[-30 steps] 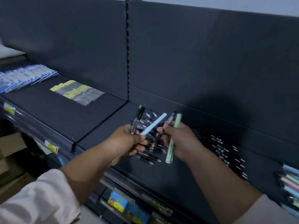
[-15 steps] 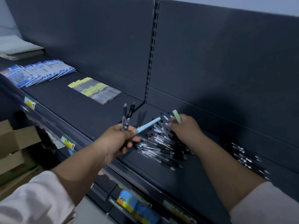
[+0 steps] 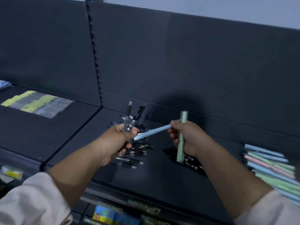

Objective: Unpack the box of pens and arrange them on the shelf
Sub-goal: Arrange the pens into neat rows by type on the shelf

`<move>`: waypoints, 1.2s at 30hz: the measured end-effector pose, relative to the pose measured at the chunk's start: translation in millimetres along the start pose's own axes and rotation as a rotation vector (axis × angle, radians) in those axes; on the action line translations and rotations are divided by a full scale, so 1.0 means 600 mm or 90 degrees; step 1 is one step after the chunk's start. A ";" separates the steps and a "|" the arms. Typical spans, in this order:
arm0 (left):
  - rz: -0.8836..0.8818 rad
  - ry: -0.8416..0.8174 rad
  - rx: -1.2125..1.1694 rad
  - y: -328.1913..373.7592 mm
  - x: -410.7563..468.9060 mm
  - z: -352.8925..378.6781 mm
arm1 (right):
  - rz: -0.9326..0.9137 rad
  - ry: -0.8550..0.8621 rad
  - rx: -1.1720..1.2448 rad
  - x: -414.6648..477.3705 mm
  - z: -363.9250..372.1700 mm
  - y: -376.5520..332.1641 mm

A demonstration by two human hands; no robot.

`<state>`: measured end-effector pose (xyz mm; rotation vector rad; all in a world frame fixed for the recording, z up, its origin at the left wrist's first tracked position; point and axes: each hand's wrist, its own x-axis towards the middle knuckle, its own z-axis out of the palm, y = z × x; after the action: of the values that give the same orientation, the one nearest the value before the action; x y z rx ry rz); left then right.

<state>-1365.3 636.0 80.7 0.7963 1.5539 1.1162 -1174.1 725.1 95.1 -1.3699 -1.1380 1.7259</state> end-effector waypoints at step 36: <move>0.000 -0.201 0.127 0.023 -0.002 0.370 | 0.031 0.116 0.218 -0.088 -0.424 0.002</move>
<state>-1151.6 697.9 82.5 1.0527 1.4078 0.7975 -914.8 737.2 95.6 -1.3145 -0.6783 1.6963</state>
